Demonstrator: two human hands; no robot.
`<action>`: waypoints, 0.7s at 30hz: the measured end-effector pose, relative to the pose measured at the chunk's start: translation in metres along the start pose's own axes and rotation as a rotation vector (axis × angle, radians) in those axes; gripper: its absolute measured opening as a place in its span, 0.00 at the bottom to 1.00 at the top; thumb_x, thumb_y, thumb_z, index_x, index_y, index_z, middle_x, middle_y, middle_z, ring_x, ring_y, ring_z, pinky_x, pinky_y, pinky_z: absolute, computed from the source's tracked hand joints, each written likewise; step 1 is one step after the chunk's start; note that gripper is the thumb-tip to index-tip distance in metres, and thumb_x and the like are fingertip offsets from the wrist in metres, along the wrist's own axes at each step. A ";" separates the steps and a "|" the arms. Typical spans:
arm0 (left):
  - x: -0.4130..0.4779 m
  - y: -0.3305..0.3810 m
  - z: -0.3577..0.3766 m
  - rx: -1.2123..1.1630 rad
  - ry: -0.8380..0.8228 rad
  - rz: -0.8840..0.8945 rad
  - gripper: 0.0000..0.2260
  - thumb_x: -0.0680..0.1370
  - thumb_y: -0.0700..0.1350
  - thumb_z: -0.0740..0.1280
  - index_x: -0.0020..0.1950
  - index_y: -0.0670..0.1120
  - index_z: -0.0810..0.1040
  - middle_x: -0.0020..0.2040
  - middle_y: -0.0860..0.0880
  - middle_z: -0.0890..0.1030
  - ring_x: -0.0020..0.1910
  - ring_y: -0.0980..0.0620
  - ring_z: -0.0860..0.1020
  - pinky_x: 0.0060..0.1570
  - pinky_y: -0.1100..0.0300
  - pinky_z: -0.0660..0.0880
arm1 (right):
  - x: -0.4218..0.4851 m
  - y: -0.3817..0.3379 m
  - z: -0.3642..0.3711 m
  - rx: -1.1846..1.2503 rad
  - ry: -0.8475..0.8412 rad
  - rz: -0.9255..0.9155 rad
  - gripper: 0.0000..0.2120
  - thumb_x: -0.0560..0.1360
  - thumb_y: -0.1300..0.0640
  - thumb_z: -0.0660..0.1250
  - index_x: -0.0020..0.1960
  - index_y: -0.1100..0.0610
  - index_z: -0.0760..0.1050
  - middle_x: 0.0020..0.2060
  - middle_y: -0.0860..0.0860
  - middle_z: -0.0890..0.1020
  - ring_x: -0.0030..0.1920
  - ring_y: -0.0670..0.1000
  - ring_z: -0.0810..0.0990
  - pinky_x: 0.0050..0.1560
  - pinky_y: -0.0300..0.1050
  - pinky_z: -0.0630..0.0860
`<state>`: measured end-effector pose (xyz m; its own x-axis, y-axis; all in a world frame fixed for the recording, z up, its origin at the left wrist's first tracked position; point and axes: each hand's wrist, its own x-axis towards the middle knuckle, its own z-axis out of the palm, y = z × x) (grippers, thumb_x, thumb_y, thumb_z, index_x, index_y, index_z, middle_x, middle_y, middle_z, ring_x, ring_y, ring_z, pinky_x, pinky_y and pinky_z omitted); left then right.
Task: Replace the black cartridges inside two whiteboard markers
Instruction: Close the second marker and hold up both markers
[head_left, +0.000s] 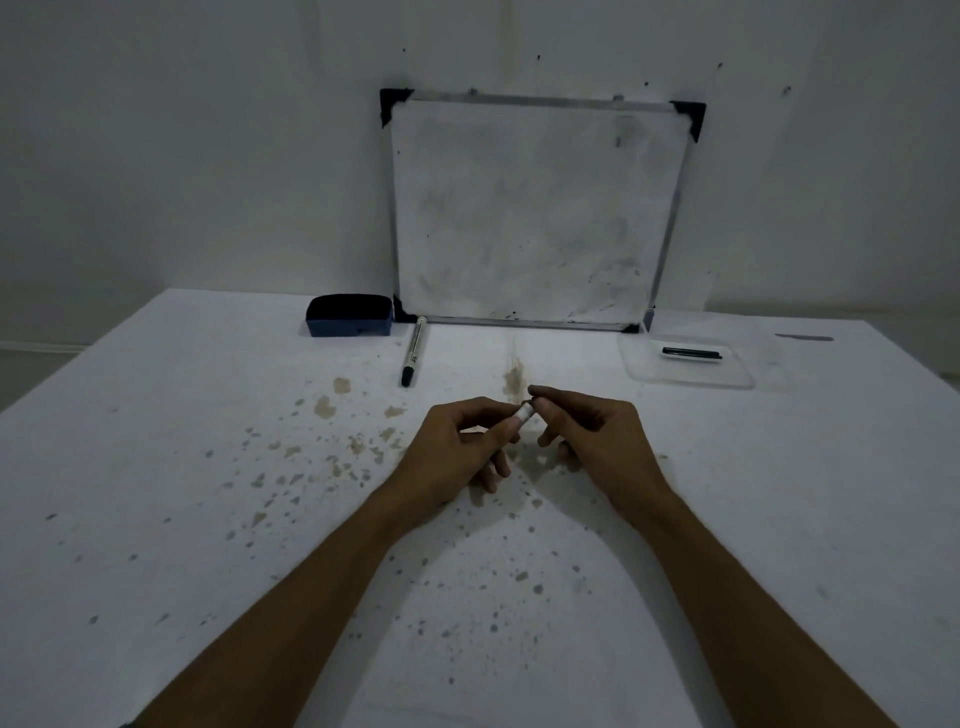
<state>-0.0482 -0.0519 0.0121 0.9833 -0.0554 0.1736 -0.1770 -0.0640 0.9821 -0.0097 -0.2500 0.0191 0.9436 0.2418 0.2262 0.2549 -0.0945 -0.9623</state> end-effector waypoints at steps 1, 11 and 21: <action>-0.001 0.000 0.000 -0.009 -0.005 0.002 0.14 0.75 0.60 0.74 0.55 0.54 0.87 0.44 0.47 0.87 0.30 0.48 0.83 0.28 0.56 0.82 | 0.001 0.000 0.000 -0.004 -0.001 0.000 0.12 0.77 0.47 0.72 0.60 0.46 0.85 0.39 0.51 0.89 0.36 0.52 0.86 0.35 0.48 0.81; -0.003 -0.004 -0.019 -0.132 -0.163 -0.061 0.18 0.79 0.61 0.69 0.52 0.47 0.87 0.34 0.46 0.81 0.21 0.55 0.71 0.19 0.64 0.69 | -0.004 -0.010 0.008 0.172 -0.106 -0.005 0.12 0.78 0.50 0.72 0.59 0.52 0.85 0.49 0.52 0.88 0.44 0.50 0.86 0.43 0.41 0.82; 0.001 -0.006 -0.021 -0.142 -0.119 -0.112 0.20 0.80 0.60 0.68 0.51 0.44 0.86 0.33 0.47 0.80 0.22 0.54 0.71 0.20 0.64 0.69 | 0.005 -0.008 0.011 0.176 -0.173 0.078 0.12 0.78 0.48 0.73 0.60 0.46 0.85 0.54 0.48 0.87 0.51 0.48 0.85 0.45 0.41 0.82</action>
<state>-0.0455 -0.0309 0.0081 0.9829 -0.1736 0.0616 -0.0512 0.0640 0.9966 -0.0094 -0.2375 0.0263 0.9050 0.4033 0.1353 0.1275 0.0461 -0.9908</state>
